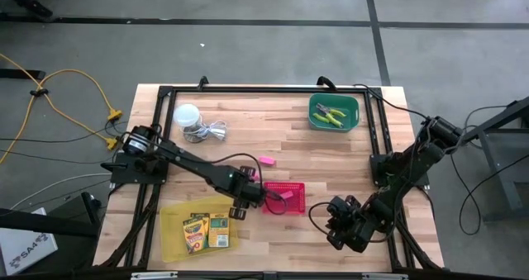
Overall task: Pick & Place School Supplies
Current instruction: Put the pink eraser into the red bin
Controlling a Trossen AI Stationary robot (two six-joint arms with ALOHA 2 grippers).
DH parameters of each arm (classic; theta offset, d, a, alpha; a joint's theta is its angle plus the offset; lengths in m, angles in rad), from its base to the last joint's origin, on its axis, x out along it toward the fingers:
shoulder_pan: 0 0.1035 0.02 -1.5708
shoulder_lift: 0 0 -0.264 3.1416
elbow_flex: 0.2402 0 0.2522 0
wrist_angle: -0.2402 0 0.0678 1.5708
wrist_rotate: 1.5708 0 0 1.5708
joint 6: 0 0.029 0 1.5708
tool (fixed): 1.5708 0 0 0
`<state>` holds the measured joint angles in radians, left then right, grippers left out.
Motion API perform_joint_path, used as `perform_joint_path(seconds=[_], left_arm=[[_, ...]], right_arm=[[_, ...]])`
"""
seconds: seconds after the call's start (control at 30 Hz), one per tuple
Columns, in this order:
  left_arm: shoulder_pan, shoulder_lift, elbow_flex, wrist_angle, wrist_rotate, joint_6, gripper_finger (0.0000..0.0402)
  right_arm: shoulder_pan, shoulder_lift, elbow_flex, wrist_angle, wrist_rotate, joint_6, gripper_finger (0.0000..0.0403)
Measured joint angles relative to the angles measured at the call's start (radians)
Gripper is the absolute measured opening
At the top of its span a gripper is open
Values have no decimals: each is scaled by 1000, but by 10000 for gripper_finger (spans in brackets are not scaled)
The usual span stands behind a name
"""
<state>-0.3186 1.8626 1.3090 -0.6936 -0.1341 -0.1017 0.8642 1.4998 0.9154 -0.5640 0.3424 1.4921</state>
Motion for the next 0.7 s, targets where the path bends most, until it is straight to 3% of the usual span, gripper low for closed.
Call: perform_joint_path(seconds=[0.7], left_arm=[[17, 47, 6, 0, 54, 27, 154]], right_arm=[[0, 0, 0, 17, 0, 0, 72]])
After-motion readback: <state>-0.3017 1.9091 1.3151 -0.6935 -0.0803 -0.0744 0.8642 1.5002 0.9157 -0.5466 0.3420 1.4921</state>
